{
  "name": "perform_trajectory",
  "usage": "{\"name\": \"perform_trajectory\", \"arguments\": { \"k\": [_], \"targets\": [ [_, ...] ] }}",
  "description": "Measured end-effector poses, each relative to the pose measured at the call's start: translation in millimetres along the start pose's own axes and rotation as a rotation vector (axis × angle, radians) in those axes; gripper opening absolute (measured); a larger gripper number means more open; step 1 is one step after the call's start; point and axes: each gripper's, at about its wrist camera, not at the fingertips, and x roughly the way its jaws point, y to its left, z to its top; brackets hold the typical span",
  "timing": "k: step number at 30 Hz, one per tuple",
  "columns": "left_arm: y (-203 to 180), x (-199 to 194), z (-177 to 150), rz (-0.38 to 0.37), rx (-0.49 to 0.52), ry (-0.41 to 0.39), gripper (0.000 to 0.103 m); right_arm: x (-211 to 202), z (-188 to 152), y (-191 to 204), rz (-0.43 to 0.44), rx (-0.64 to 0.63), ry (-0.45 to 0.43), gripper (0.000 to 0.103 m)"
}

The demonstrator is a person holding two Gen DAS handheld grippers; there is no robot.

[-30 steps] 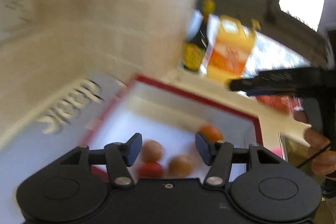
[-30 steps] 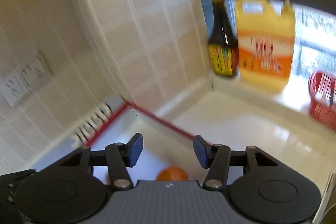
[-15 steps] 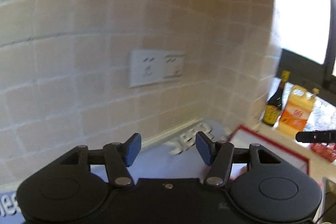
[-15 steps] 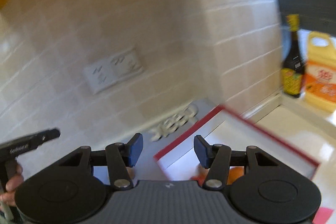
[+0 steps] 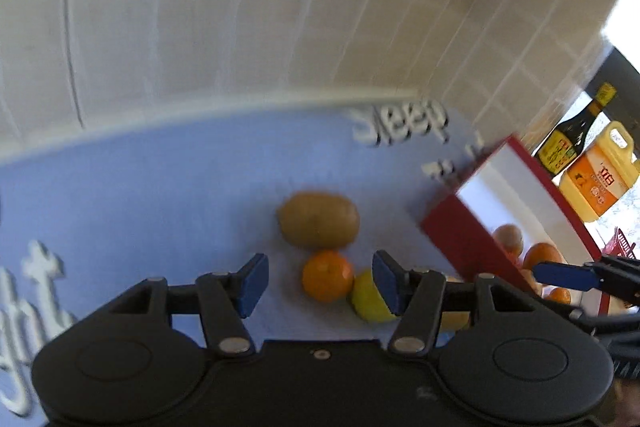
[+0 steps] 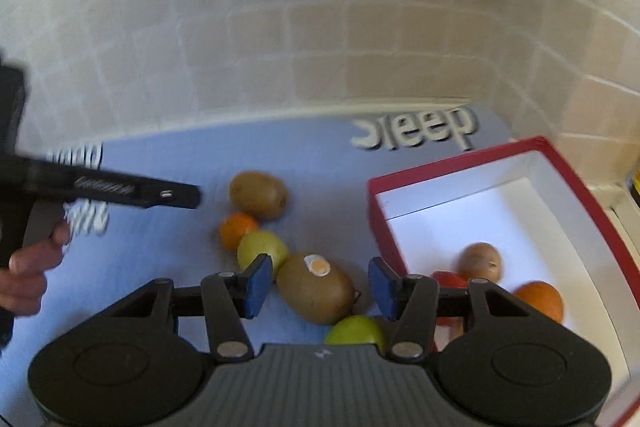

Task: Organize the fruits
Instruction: 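Move both tools back to the remaining fruits on the mat, then grasp a mandarin with the left tool while the right grasps a kiwi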

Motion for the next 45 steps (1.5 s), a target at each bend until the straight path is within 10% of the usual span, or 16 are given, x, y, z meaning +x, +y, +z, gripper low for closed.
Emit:
{"name": "perform_trajectory", "arguments": {
  "k": [10,27,32,45],
  "targets": [
    [6,49,1,-0.016,-0.079,0.095,0.068,59,-16,36,-0.076,-0.378,0.11,0.06],
    [23,53,-5,-0.064,-0.121,0.128,0.063,78,-30,40,-0.058,-0.442,0.159,0.06],
    [2,61,-5,-0.026,-0.044,0.089,0.044,79,-26,38,-0.053,-0.392,0.16,0.06],
    [-47,-24,21,-0.01,0.124,-0.125,0.043,-14,-8,-2,0.009,-0.056,-0.036,0.059]
  ]
}}
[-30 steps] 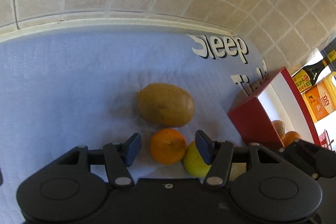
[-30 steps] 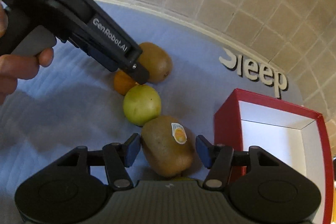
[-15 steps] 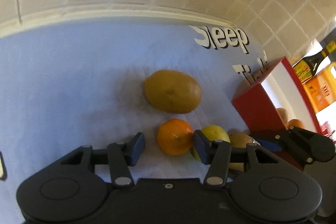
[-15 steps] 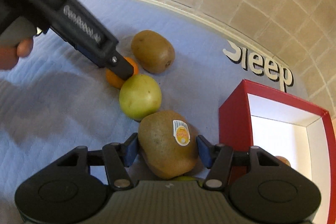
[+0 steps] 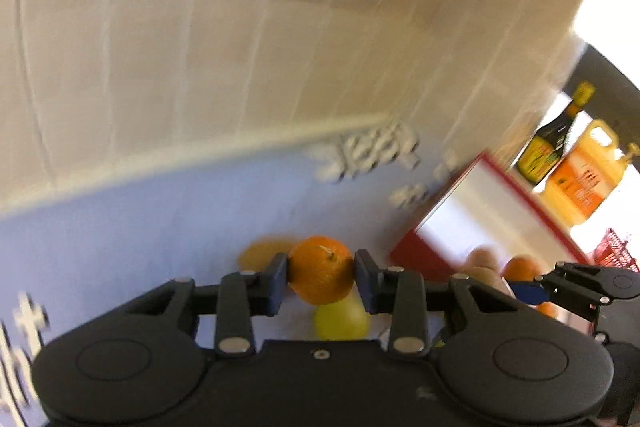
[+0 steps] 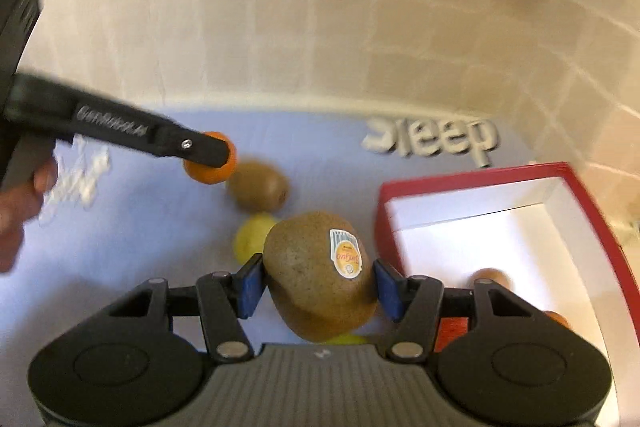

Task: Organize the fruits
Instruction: 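Grasp a mandarin with the left tool while the right grasps a kiwi, then drop mandarin and kiwi into the white box and open both tools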

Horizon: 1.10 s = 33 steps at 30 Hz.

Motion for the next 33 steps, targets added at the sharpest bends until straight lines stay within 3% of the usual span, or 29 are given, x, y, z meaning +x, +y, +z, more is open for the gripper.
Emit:
{"name": "perform_trajectory", "arguments": {
  "k": [4,8,11,14,17,21,29,33],
  "targets": [
    [-44,-11,40,-0.099,0.116,-0.09,0.043,-48,12,-43,-0.043,0.159,-0.107,0.059],
    [-101,14,76,-0.243,0.244,-0.125,0.044,-81,10,-100,-0.212,0.329,-0.175,0.059],
    [-134,58,84,-0.314,0.291,-0.086,0.044,-81,-7,-151,-0.354,0.491,-0.112,0.059],
    [-168,108,79,-0.361,0.328,0.006,0.044,-77,-33,-184,-0.373,0.612,-0.068,0.059],
    [-195,161,64,-0.341,0.363,0.11,0.044,-65,-55,-200,-0.366,0.69,-0.019,0.059],
    [-199,202,45,-0.334,0.353,0.209,0.043,-47,-78,-213,-0.341,0.75,0.03,0.059],
    [-205,224,21,-0.325,0.366,0.285,0.043,-18,-88,-217,-0.37,0.725,0.094,0.06],
    [-209,223,20,-0.311,0.373,0.285,0.044,-14,-85,-216,-0.385,0.694,0.115,0.06]
  ]
}}
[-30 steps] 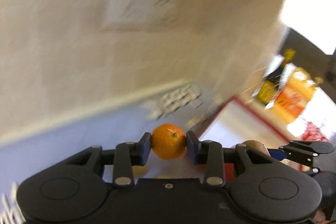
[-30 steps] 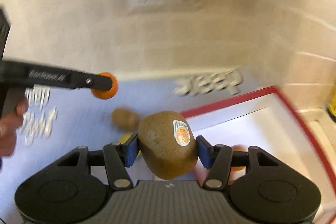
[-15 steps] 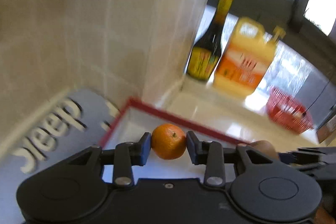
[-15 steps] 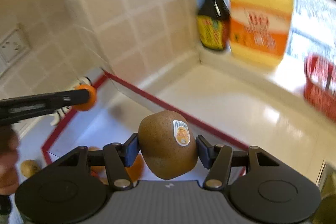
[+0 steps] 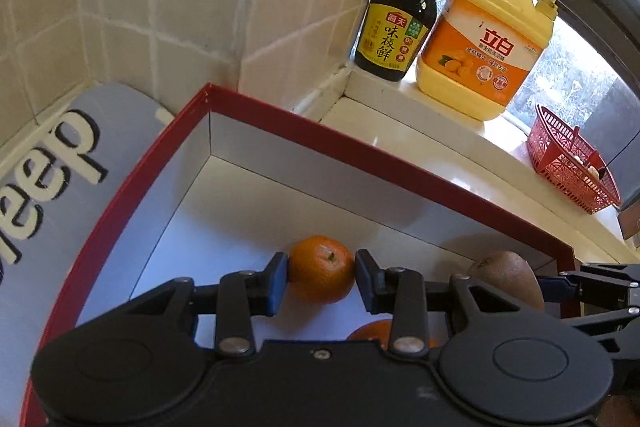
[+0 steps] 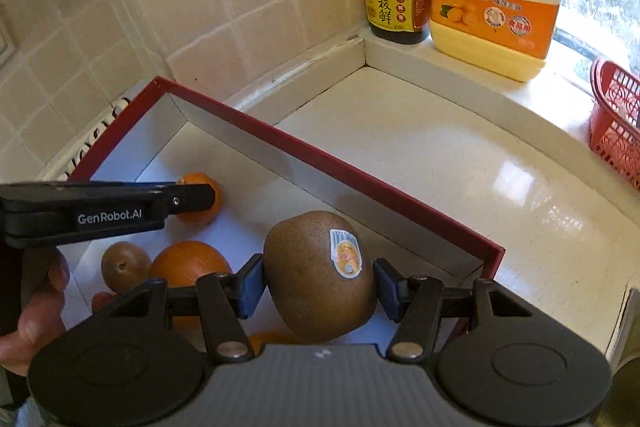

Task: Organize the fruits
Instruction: 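Drop mandarin and kiwi into the white box and open both tools, then grasp a kiwi with the left tool while the right grasps a green apple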

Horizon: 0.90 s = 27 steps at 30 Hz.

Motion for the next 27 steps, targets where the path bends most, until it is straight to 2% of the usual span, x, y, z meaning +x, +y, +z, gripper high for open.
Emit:
{"name": "perform_trajectory", "arguments": {
  "k": [5,6,7,9,11,14,18,21,23,27],
  "targets": [
    [1,1,1,-0.004,-0.003,0.017,0.047,10,-5,21,-0.115,-0.113,0.01,0.06],
    [1,1,1,0.002,-0.008,0.025,0.059,14,-7,26,-0.133,-0.147,0.015,0.06],
    [3,1,1,0.023,-0.016,0.032,0.066,16,-9,29,-0.138,-0.161,0.021,0.06],
    [6,-8,0,0.02,-0.022,0.011,0.066,16,-12,33,-0.141,-0.163,0.017,0.06],
    [10,-24,1,0.0,-0.039,-0.012,0.066,13,-11,33,-0.123,-0.166,0.022,0.06],
    [17,-66,3,-0.027,-0.067,-0.085,0.075,2,-10,36,-0.1,-0.165,0.038,0.059],
    [28,-131,0,0.005,-0.086,-0.185,0.076,-46,-8,52,-0.131,-0.217,-0.097,0.064],
    [37,-180,-11,0.061,-0.104,-0.256,0.079,-78,-7,62,-0.082,-0.24,-0.162,0.065],
    [44,-211,-22,0.135,-0.124,-0.299,0.08,-100,-10,71,-0.032,-0.256,-0.204,0.069],
    [64,-253,-48,0.238,-0.174,-0.341,0.08,-132,-22,96,0.094,-0.292,-0.256,0.071]
  ]
}}
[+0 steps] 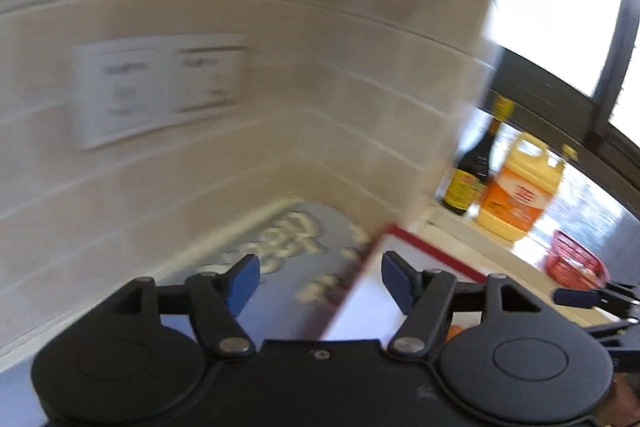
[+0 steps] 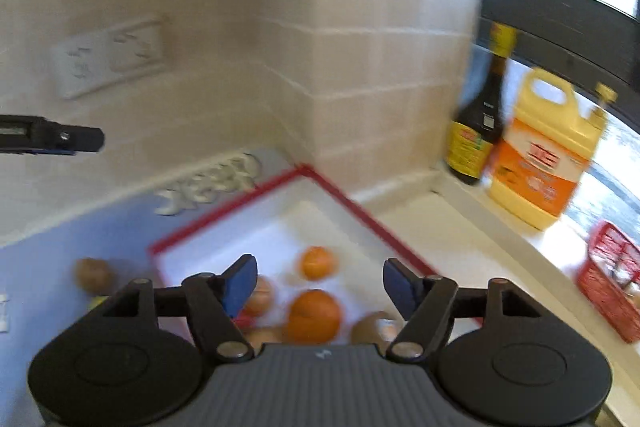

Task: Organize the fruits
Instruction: 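Grasp a kiwi with the left tool while the right grasps a green apple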

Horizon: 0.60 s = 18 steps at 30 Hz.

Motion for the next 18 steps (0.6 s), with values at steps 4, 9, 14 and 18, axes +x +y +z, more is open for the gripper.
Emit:
{"name": "perform_trajectory", "arguments": {
  "k": [4,9,14,18],
  "targets": [
    [33,-26,-14,0.073,-0.056,-0.018,0.08,-7,-4,30,0.102,-0.039,0.001,0.071],
    [65,-38,-35,0.106,-0.123,-0.012,0.08,-1,-18,79,0.204,-0.113,0.029,0.071],
    [91,-10,-66,0.067,-0.182,0.092,0.08,25,-32,129,0.328,-0.17,0.075,0.071],
    [113,28,-92,0.019,-0.252,0.217,0.08,55,-41,158,0.38,-0.181,0.096,0.07]
  ]
}}
